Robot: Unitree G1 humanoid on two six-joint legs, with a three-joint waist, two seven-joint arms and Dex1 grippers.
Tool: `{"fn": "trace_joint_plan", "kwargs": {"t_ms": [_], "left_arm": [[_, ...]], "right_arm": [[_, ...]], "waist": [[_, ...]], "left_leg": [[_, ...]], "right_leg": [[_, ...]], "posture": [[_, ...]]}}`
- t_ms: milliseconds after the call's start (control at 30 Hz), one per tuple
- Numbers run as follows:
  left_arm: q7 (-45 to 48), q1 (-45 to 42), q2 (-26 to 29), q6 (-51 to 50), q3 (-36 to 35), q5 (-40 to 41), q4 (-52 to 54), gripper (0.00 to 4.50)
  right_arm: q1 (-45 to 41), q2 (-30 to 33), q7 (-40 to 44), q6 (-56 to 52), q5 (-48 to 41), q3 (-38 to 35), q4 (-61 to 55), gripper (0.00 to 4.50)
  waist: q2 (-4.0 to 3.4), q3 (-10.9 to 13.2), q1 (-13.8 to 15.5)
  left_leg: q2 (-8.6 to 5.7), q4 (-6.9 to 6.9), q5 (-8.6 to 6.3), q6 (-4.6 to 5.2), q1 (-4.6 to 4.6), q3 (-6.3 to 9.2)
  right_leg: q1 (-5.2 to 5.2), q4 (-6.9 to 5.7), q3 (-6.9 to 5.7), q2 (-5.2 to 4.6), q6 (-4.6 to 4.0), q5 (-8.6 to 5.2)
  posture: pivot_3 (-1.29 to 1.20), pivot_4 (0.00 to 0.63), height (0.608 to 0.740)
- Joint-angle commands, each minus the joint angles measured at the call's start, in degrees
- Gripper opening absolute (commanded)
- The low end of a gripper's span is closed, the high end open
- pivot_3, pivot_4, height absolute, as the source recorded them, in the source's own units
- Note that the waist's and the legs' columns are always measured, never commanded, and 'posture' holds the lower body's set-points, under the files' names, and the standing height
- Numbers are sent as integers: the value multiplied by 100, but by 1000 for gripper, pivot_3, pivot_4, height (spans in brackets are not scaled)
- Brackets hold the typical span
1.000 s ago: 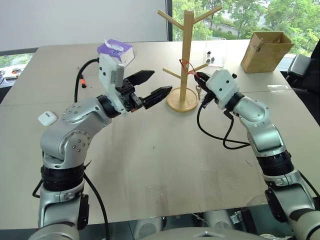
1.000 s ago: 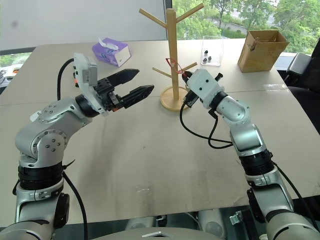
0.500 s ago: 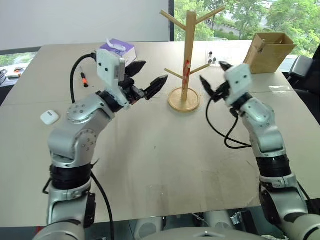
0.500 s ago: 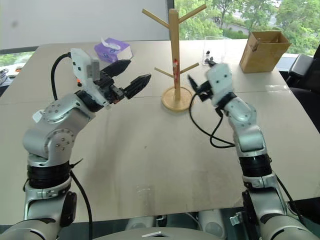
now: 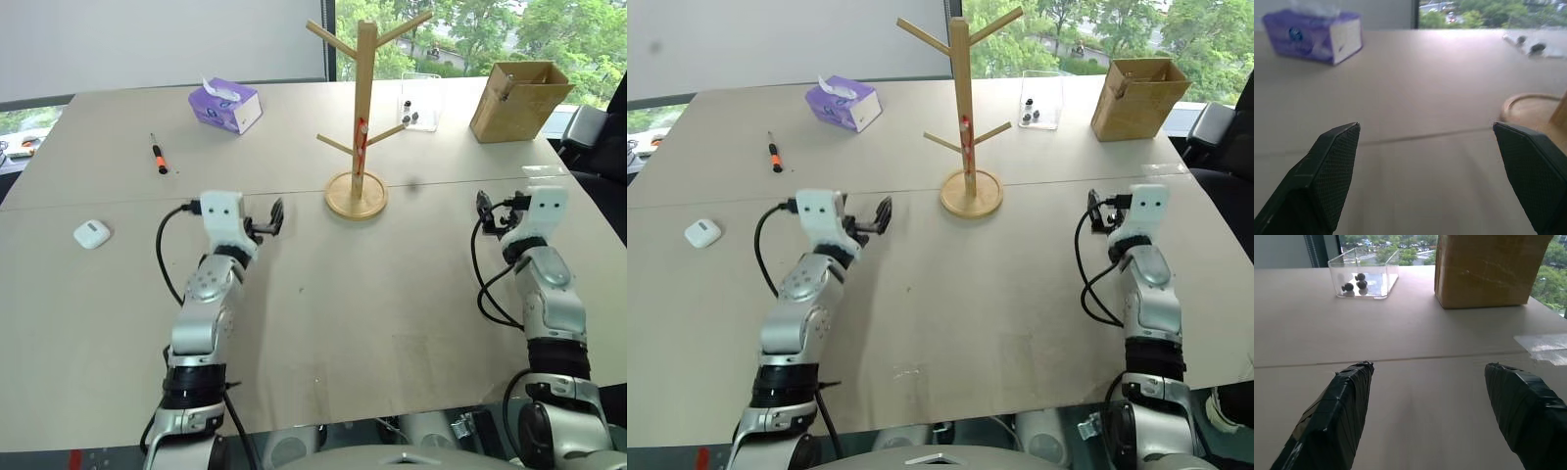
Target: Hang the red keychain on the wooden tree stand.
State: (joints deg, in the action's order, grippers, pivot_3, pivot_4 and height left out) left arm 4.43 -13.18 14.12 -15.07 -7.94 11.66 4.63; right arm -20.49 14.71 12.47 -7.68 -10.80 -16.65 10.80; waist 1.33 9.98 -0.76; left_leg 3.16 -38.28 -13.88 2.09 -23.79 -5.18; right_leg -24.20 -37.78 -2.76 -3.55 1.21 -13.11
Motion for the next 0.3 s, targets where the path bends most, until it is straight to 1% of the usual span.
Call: {"fn": "trace_joint_plan", "kwargs": {"t_ms": [33, 133, 300], "left_arm": [[-179, 225, -35, 766, -189, -324, -252, 4500], [-161, 346, -89, 1043, -226, -405, -496, 4500], [-212, 416, -137, 1272, -324, -449, -585, 4500]], "right_arm": [[169, 11, 101, 548, 13, 32, -2, 3879], [244, -3, 196, 755, -8, 84, 167, 3879], [302, 16, 413, 1080, 9, 264, 231, 3879]], "waist": [[0, 0, 2], [0, 0, 7], [0, 0, 6]], "left_leg": [[1, 0, 0, 0, 0, 0], [2, 0, -1, 1, 2, 1], [4, -1, -1, 1, 1, 3]], "right_leg": [[0, 0, 0, 0, 0, 0], [0, -1, -3, 0, 0, 0], [1, -2, -3, -2, 1, 0]], "posture": [[0, 150, 740], [0, 150, 740], [0, 150, 740]]}}
